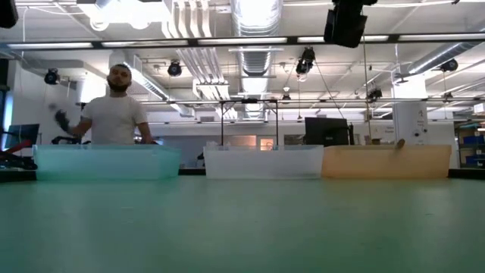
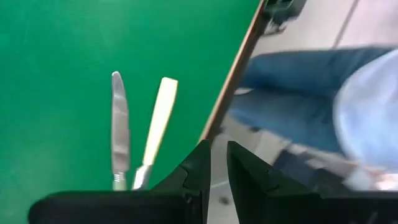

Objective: Sort silverware by color (type)
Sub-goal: Put the green knife into the transparent bin

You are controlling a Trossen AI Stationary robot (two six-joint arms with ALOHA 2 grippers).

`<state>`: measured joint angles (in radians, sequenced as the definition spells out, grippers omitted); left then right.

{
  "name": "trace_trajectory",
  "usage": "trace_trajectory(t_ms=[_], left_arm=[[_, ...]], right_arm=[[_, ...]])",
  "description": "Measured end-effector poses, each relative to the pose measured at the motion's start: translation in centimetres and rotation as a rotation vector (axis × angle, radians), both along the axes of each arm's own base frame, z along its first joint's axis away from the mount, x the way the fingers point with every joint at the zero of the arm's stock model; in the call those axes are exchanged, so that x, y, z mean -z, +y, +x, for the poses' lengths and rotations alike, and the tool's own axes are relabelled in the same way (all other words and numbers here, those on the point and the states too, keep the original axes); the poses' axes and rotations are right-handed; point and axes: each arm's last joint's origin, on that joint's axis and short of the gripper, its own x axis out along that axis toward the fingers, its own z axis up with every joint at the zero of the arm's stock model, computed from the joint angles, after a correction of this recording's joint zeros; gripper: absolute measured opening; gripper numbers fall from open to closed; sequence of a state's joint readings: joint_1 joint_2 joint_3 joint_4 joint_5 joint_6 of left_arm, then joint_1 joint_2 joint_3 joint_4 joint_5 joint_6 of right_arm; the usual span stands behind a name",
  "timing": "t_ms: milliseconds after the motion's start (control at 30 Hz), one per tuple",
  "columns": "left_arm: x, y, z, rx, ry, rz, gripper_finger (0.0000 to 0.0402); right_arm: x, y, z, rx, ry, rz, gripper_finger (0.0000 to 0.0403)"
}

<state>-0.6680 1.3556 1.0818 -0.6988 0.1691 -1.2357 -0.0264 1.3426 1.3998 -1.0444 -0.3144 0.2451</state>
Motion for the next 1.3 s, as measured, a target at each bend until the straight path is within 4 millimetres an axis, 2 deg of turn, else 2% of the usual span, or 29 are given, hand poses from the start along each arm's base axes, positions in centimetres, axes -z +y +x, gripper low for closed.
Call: trace_trajectory(t_ms=[300,433,567,1000,1167,1300], left_arm=[[5.5,-4.0,0.5,0.359,0.071,0.144,0.0036],[7.6,-5.0,0.6,0.42,0.131,0.168,0.0036],[8.9,-5.7,0.9,0.429,0.14,0.199,0.0036],[9.7,-5.9,1.5,0.398,0.046,0.304,0.0036],[10.4,-5.6,-0.4,0.323,0.236,0.389,0.0036],[10.5,-6.6,-2.4,0.279,0.337,0.395,0.0036]], right_arm=[[-0.4,2.9,0.6,0.078,-0.034,0.069,0.0141],[-0.4,3.3,0.5,0.125,-0.017,0.063,0.0141],[-0.4,3.3,0.5,0.146,-0.01,0.071,0.0141],[-0.4,3.2,0.6,0.154,-0.017,0.045,0.0141],[-0.4,3.2,0.6,0.155,-0.017,0.046,0.0141],[-0.3,3.2,0.5,0.159,-0.013,0.047,0.0141]])
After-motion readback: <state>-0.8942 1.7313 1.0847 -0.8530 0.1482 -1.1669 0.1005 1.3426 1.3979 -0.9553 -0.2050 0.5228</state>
